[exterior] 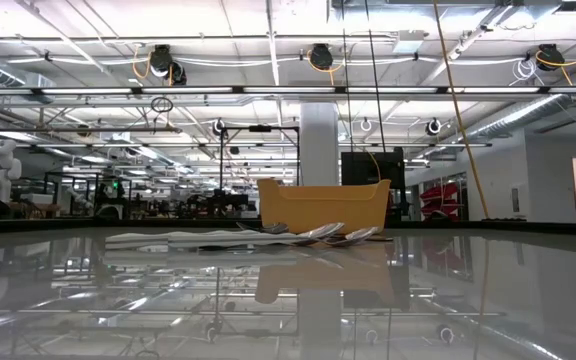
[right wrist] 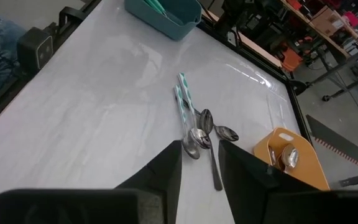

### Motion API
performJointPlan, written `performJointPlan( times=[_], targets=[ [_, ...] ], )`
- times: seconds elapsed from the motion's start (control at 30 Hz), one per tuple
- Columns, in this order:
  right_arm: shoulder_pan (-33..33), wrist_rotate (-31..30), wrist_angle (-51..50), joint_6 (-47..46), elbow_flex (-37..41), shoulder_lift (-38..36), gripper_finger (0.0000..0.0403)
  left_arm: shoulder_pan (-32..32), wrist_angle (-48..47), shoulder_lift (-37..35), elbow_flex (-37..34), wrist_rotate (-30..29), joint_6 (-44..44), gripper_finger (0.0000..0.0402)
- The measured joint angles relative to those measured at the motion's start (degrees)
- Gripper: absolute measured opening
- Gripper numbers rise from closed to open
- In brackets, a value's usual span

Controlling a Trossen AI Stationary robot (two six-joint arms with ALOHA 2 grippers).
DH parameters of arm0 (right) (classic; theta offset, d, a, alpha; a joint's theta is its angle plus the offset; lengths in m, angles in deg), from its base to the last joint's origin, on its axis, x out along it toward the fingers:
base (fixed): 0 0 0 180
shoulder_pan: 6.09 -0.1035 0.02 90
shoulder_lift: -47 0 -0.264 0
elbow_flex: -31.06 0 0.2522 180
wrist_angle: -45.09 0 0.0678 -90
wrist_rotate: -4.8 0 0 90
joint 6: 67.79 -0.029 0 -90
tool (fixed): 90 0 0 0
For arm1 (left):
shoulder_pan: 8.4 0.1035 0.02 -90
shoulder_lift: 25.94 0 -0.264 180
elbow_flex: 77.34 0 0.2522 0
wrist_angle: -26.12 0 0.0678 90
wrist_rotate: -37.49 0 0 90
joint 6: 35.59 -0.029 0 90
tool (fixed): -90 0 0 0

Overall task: Sort silverware by color (type)
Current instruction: Put the green spoon into the blue bin

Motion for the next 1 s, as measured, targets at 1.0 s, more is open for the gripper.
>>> performJointPlan(
  times=[1.0],
  targets=[
    [0.01,0.06,-0.02,0.48,0.0,0.0,0.01,-0.31,0.25,6.32,-0.02,-1.61,-4.51,0.0037]
  ],
)
